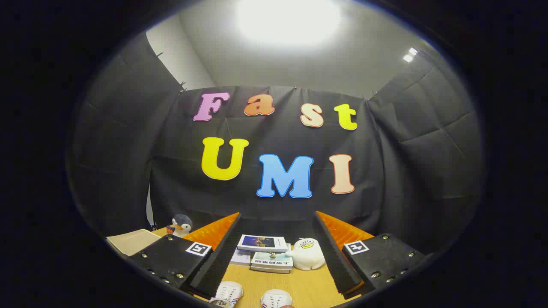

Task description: Open the storage box then place both shoes into the box .Put the left shoe in first, then the right shoe, with the right side of both shoes facing outward in a uniform manner.

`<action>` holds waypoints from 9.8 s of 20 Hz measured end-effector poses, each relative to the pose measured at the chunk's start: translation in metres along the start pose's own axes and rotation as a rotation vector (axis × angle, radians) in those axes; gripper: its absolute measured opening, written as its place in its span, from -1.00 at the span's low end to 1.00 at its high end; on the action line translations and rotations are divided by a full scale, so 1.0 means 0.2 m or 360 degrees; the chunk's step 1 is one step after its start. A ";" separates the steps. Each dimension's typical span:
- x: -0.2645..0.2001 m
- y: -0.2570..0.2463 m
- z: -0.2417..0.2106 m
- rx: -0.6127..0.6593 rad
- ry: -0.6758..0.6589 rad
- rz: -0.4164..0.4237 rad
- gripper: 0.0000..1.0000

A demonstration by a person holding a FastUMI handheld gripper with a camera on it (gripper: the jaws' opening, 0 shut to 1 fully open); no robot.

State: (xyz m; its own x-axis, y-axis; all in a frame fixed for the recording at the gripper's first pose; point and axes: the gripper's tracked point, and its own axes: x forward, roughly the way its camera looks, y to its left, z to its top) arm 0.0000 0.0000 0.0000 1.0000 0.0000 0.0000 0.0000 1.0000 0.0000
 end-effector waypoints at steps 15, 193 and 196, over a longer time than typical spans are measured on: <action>-0.05 -0.06 -0.01 0.0016 0.0020 -0.0004 0.95; -0.10 0.64 -1.66 0.0787 0.1902 0.0252 -0.97; -0.06 0.67 -1.50 0.0868 0.1851 0.0283 -0.97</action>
State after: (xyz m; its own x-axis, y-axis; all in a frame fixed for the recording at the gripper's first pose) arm -0.0111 0.1348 -0.3008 0.3998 0.4074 -0.8211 0.1429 0.8571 0.4949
